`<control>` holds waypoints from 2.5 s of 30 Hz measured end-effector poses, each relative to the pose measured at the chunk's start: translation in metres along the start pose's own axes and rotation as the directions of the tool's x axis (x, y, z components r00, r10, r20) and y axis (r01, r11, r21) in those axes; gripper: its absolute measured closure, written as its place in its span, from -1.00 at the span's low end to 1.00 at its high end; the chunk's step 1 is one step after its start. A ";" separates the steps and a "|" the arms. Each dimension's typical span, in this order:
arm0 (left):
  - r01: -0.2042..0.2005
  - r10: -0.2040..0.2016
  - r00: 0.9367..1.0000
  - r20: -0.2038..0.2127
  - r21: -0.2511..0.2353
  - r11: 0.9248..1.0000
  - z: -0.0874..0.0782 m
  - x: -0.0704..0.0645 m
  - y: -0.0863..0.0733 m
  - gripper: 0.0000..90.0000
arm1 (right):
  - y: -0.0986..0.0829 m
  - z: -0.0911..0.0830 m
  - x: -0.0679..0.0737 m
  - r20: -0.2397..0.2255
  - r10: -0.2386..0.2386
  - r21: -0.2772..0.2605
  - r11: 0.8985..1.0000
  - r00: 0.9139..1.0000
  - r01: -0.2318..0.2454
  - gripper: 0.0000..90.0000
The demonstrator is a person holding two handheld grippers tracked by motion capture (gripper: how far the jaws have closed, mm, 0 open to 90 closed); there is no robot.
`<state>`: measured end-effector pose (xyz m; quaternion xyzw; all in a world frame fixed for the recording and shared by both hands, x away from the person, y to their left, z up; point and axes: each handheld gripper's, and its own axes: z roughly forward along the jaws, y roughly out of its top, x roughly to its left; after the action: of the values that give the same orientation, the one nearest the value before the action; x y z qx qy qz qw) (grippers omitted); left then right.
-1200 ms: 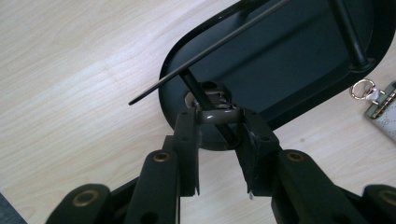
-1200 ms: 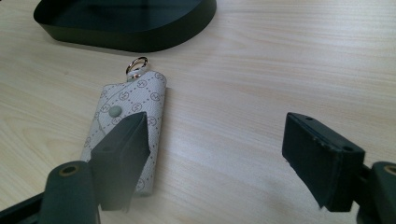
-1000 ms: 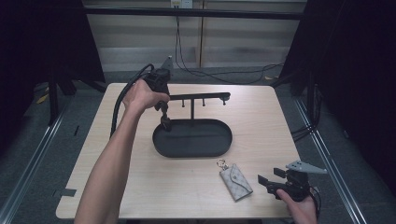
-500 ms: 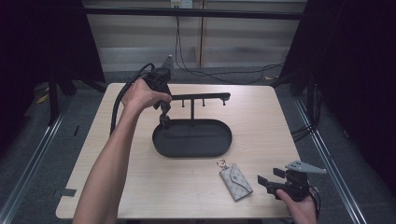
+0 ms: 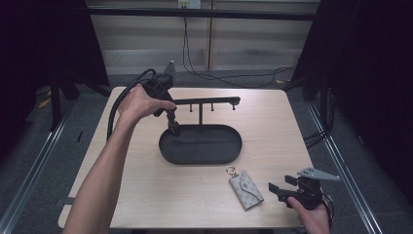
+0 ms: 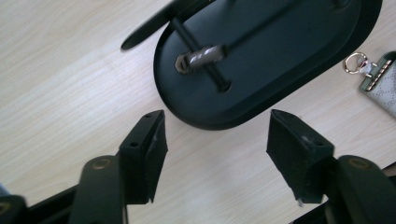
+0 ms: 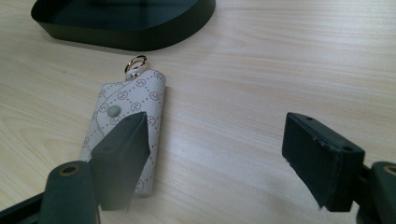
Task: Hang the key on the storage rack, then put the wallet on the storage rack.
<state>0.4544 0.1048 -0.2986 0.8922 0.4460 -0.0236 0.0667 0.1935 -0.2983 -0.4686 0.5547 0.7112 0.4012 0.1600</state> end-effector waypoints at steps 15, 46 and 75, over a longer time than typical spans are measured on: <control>-0.008 0.016 0.996 0.091 -0.088 0.996 -0.004 0.014 -0.039 -0.57 | 0.000 0.001 0.001 0.007 -0.004 0.007 1.000 1.000 0.003 -0.49; -0.072 0.131 0.985 0.112 -0.424 0.903 0.047 0.035 -0.153 -0.55 | 0.001 0.003 0.000 0.017 0.011 0.008 1.000 1.000 -0.011 -0.49; 0.095 0.013 0.985 0.171 -0.610 0.787 0.114 0.025 -0.240 -0.45 | 0.004 0.009 0.005 0.091 -0.019 0.085 0.996 0.996 0.011 -0.29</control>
<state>0.2794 0.2514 -0.4377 0.8067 0.4414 0.0473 0.3901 0.2006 -0.2899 -0.4707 0.5735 0.7236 0.3436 0.1718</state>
